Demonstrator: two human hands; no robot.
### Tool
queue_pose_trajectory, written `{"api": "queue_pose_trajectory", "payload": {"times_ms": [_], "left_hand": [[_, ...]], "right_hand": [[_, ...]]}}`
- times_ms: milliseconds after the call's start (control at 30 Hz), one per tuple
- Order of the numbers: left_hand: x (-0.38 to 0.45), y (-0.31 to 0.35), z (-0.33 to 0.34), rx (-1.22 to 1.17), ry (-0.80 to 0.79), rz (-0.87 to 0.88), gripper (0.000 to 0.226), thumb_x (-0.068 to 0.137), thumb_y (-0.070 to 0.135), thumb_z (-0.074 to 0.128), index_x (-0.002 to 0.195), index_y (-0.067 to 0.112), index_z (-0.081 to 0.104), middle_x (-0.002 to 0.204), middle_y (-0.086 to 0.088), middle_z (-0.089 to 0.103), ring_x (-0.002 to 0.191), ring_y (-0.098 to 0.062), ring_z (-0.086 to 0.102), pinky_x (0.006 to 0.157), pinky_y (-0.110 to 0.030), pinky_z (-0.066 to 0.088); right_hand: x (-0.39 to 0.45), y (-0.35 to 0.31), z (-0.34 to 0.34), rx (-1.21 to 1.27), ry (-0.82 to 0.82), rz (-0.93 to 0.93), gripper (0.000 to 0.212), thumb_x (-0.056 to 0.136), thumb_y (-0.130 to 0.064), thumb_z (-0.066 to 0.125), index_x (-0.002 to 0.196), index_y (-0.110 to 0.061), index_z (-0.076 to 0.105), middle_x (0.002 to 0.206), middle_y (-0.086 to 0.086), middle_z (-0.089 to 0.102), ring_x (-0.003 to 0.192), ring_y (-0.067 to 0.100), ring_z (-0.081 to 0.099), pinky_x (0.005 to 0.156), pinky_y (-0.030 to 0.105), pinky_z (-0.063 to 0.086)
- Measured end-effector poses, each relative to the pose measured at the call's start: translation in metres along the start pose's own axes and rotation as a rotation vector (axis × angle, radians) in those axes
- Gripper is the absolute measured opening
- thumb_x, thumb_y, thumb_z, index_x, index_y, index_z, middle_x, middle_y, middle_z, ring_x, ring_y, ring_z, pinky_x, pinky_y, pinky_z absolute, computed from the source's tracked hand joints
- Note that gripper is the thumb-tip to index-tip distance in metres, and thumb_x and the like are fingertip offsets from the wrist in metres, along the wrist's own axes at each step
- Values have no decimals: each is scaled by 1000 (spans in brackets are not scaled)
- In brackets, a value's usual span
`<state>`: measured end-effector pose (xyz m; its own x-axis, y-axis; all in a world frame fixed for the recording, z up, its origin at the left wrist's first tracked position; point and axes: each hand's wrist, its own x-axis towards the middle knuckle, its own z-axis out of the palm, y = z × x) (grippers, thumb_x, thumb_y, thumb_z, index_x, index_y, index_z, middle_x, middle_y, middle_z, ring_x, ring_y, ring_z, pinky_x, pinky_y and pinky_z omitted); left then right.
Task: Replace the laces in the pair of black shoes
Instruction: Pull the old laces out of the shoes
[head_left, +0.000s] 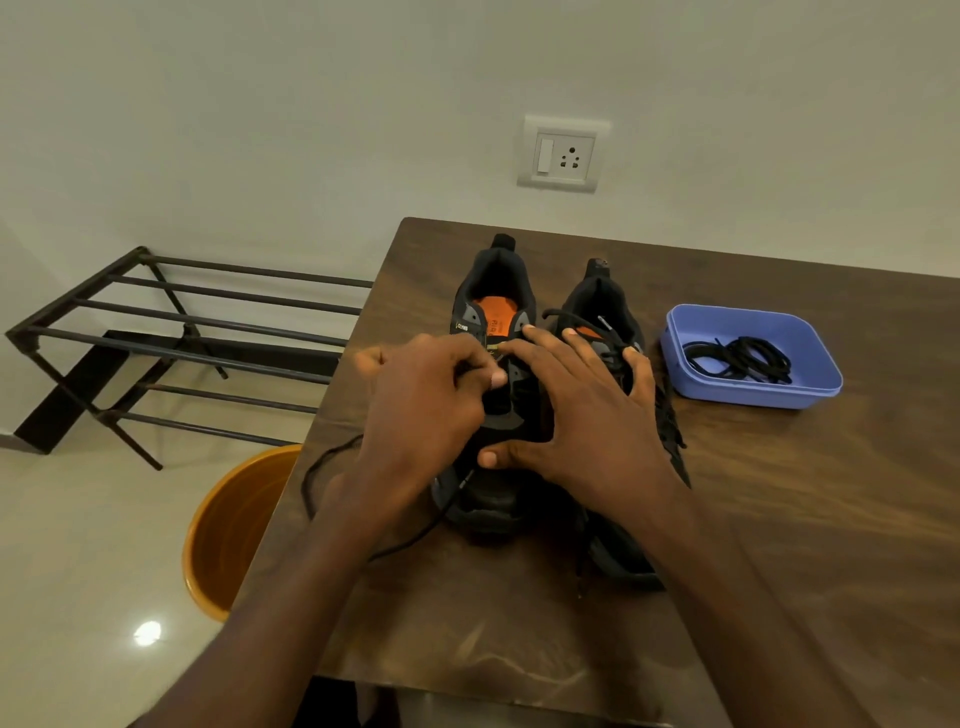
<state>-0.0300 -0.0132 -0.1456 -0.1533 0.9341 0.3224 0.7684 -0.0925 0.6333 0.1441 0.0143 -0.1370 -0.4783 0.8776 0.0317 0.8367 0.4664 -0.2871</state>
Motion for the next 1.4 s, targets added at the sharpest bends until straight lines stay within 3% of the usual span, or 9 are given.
{"api": "queue_pose_trajectory", "payload": {"times_ms": [167,367,500,633,733,933,1133,1267,1400], "left_hand": [[4,3,-16,-658,26,-183,11,104,12,58,99,10,67,75,0,69,69,-12,68,66,-22,56],[2,-12,-7,16,-126,146,17,90,25,77,106,23,72,95,10,60,84,-7,62,75,-30,58],[1,-12,-2,87,-40,171,2,92,24,73,91,25,72,92,11,56,86,-9,56,78,-46,57],[7,-2,-14,-450,168,19,7,101,12,61,98,14,67,102,2,73,100,-13,70,82,-32,59],[10,6,-29,-900,177,-109,14,109,9,46,100,9,57,93,-5,73,93,-27,73,62,-21,50],[6,-23,-8,-35,-76,154,17,92,23,75,108,23,69,104,9,55,93,-6,56,80,-15,50],[7,-19,0,129,-66,182,6,90,17,76,87,22,73,105,6,51,103,-12,43,83,-28,43],[8,-11,-8,-352,124,-3,11,99,13,64,90,19,66,101,4,68,98,-10,64,82,-32,57],[12,7,-32,-930,188,-151,19,109,13,47,94,12,59,86,-6,69,70,-14,64,56,-20,45]], "right_hand": [[1,-1,-3,17,-16,11,105,70,-82,66,157,-51,16,170,-23,7,159,10,-3,121,58,-16],[0,-2,-1,12,-17,4,104,71,-85,62,157,-52,13,170,-22,6,159,10,-5,121,59,-16],[1,-4,0,3,-14,11,105,70,-86,61,157,-52,13,170,-23,6,158,9,-4,120,58,-17],[1,-5,-2,15,-26,24,106,69,-84,65,156,-52,14,170,-23,7,158,9,-4,121,58,-17],[2,-5,-3,23,-39,31,106,69,-83,67,156,-52,14,170,-23,7,158,8,-5,120,58,-18],[2,-5,0,22,-20,30,105,69,-87,61,156,-53,13,170,-24,8,158,9,-3,121,59,-17],[2,-5,1,17,-24,34,106,68,-88,59,157,-52,15,170,-24,9,159,9,-1,121,59,-18],[2,-6,0,19,-21,32,106,68,-87,62,156,-53,14,169,-24,10,158,9,0,121,58,-18],[1,-5,-4,25,-30,31,105,69,-84,65,156,-53,15,169,-24,9,158,8,-1,120,55,-19]]}}
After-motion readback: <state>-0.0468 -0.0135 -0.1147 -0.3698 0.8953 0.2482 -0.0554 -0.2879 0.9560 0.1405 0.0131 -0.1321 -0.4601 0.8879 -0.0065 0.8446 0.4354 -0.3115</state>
